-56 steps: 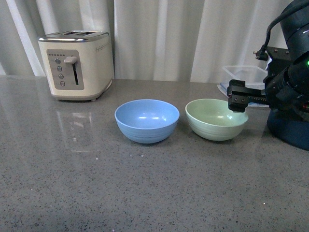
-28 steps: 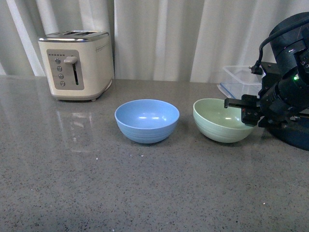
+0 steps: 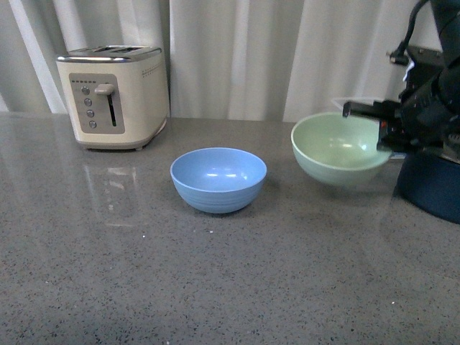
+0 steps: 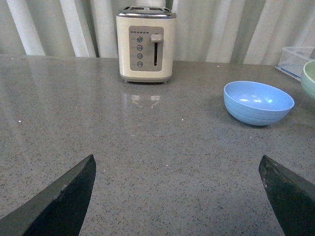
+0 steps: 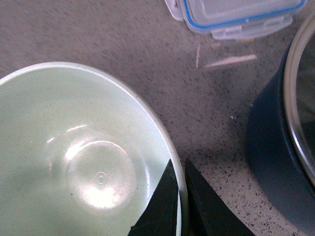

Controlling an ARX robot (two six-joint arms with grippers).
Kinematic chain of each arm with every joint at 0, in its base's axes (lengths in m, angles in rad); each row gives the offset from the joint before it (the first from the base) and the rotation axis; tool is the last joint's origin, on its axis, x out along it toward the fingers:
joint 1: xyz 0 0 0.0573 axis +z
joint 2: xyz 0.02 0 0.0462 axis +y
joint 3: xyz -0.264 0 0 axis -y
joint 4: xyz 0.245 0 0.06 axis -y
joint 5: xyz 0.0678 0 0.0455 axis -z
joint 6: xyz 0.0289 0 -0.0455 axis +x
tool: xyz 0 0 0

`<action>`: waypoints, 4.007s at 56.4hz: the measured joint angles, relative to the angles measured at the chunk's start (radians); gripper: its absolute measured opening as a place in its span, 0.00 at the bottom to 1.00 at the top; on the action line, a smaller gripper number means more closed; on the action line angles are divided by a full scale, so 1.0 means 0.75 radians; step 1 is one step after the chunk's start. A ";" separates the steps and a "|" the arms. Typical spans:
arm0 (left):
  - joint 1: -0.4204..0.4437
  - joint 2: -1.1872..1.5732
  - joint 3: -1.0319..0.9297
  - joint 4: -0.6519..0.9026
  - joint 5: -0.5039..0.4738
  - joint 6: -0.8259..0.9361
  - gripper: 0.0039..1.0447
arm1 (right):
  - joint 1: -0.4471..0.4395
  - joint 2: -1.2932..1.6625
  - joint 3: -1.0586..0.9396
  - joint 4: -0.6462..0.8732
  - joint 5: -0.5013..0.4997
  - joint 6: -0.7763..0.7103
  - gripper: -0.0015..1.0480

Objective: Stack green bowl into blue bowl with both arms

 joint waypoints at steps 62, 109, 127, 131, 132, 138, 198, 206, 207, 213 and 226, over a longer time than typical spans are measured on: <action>0.000 0.000 0.000 0.000 0.000 0.000 0.94 | 0.384 0.253 0.273 0.015 0.102 -0.084 0.02; 0.000 0.000 0.000 0.000 0.000 0.000 0.94 | 0.040 -0.869 -1.155 1.136 0.140 -0.349 0.01; 0.000 0.000 0.000 0.000 0.000 0.000 0.94 | -0.046 -1.121 -1.483 1.201 0.058 -0.354 0.01; 0.000 0.000 0.000 0.000 0.000 0.000 0.94 | -0.062 -1.176 -1.533 1.200 0.045 -0.354 0.01; 0.000 0.000 0.000 0.000 0.000 0.000 0.94 | -0.064 -1.184 -1.540 1.200 0.043 -0.354 0.01; 0.000 0.000 0.000 0.000 0.000 0.000 0.94 | -0.086 -1.258 -1.602 1.189 0.020 -0.354 0.01; 0.000 0.000 0.000 0.000 0.000 0.000 0.94 | -0.179 -1.996 -1.857 0.722 -0.070 -0.354 0.01; 0.000 0.000 0.000 0.000 0.000 0.000 0.94 | -0.179 -2.078 -1.857 0.645 -0.070 -0.354 0.01; 0.000 0.000 0.000 0.000 0.000 0.000 0.94 | -0.179 -2.084 -1.857 0.640 -0.070 -0.354 0.01; 0.000 0.000 0.000 0.000 0.000 0.000 0.94 | -0.179 -2.151 -1.857 0.573 -0.070 -0.354 0.01; 0.000 0.000 0.000 0.000 0.000 0.000 0.94 | -0.179 -2.252 -1.857 0.473 -0.070 -0.354 0.01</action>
